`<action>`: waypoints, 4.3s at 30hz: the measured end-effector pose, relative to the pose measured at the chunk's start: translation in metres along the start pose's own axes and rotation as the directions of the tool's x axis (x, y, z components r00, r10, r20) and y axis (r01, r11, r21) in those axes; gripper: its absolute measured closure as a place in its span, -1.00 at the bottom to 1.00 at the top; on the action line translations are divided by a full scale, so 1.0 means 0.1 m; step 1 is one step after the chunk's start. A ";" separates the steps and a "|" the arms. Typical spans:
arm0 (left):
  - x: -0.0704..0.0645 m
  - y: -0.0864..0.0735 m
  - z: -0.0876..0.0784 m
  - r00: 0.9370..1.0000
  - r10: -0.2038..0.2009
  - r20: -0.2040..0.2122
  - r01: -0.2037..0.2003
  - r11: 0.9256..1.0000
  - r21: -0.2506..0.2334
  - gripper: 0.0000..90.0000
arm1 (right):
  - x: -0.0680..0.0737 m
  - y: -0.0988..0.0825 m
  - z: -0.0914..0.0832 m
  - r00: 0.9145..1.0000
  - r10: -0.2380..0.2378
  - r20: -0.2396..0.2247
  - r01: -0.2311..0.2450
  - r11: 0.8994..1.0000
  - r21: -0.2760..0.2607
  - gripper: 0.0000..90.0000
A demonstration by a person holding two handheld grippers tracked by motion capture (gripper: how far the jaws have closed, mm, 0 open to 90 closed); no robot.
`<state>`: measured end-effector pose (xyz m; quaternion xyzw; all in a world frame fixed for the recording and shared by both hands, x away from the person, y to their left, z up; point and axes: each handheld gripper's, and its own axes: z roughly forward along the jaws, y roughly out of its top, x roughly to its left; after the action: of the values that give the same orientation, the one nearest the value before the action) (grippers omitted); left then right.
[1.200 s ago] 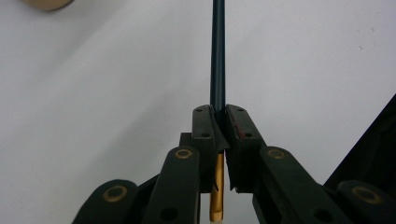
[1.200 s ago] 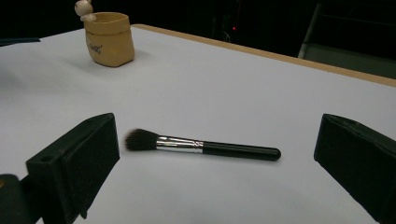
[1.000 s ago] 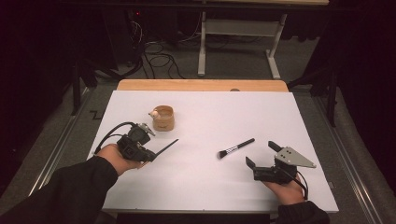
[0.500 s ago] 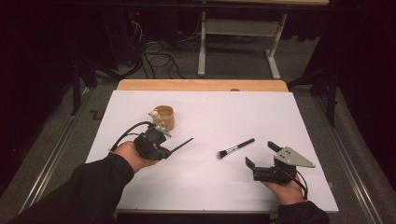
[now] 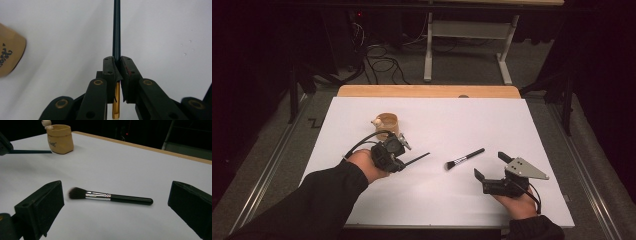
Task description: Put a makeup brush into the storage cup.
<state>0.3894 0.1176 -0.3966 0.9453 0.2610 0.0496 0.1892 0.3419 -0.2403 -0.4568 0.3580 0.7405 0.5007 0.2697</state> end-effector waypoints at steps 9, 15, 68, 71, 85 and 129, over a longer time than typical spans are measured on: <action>-0.07 0.15 -0.12 0.999 0.038 0.004 -0.038 0.999 0.038 0.85 | 0.00 0.00 0.00 1.000 -0.001 -0.001 0.001 1.000 0.000 -0.98; -0.08 0.23 -0.18 0.998 0.057 0.014 -0.058 0.997 0.050 0.85 | 0.00 0.00 0.00 1.000 -0.004 -0.002 0.004 1.000 0.000 -0.98; -0.08 0.21 -0.09 0.993 0.074 0.088 -0.080 0.995 0.061 0.85 | 0.45 0.59 0.32 0.958 -0.242 -0.152 0.249 0.968 0.031 -0.64; -0.10 0.22 -0.07 0.993 0.076 0.093 -0.082 0.994 0.066 0.85 | 0.46 0.53 0.34 0.954 -0.251 -0.166 0.261 0.964 0.041 -0.60; -0.22 0.24 -0.03 0.987 0.113 0.110 -0.124 0.988 0.095 0.85 | 0.59 0.34 0.38 0.907 -0.372 -0.198 0.396 0.913 0.097 -0.30; -0.39 0.28 0.09 0.975 0.164 0.152 -0.182 0.977 0.114 0.85 | 0.97 0.21 0.50 0.771 -0.571 -0.282 0.622 0.771 0.136 0.38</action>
<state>0.3710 0.0729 -0.3935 0.9757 0.1661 -0.0180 0.1418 0.3271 -0.1304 -0.4591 0.0715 0.8924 0.3396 0.2883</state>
